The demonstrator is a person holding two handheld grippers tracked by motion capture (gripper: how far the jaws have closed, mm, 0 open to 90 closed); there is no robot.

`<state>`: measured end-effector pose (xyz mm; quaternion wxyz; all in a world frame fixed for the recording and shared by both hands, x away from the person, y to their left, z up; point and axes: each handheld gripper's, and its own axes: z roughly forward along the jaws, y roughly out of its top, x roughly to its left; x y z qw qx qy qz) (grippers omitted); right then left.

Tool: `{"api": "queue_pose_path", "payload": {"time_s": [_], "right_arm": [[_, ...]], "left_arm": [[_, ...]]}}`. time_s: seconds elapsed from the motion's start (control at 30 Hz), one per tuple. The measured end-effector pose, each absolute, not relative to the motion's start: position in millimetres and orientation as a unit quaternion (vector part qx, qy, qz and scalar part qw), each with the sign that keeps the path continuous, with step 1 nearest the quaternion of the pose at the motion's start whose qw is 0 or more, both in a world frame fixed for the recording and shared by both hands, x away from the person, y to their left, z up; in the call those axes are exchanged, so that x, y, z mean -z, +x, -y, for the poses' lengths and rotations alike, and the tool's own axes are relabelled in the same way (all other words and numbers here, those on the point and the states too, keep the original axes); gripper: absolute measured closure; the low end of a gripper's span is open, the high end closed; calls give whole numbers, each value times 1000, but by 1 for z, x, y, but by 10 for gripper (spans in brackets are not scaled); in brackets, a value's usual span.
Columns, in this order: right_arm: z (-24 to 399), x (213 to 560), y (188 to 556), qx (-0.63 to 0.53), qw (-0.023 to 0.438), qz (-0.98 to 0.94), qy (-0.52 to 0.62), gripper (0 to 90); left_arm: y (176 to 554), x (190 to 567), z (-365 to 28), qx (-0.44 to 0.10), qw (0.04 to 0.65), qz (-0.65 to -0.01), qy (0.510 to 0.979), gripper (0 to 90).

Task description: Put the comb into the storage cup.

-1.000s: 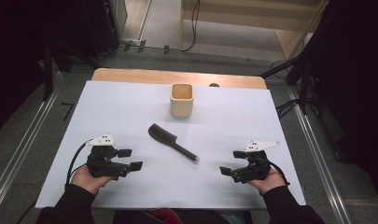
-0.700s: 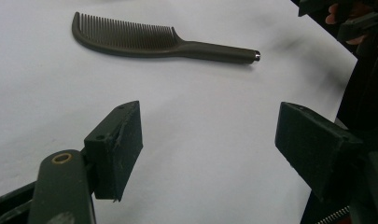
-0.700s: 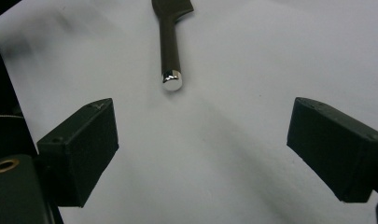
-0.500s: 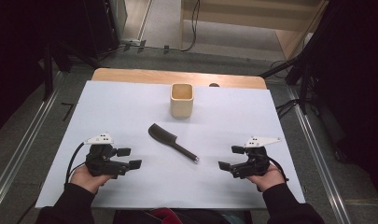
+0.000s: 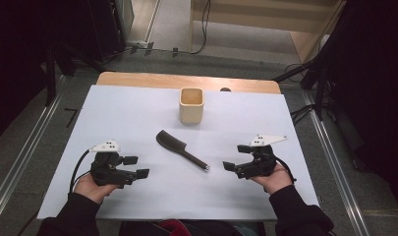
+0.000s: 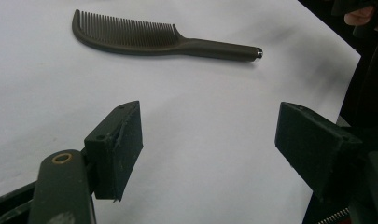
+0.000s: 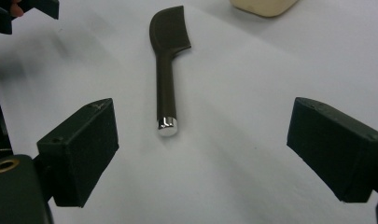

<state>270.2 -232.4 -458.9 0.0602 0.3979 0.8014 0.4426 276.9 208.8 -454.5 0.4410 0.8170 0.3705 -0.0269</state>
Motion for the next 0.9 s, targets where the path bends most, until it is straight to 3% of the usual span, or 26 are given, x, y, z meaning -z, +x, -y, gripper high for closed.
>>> {"api": "queue_pose_path", "payload": {"time_s": [0.9], "right_arm": [[192, 449, 294, -446, 68, -811, 372, 73]], "left_arm": [[278, 455, -208, 32, 443, -369, 816, 239]]}}
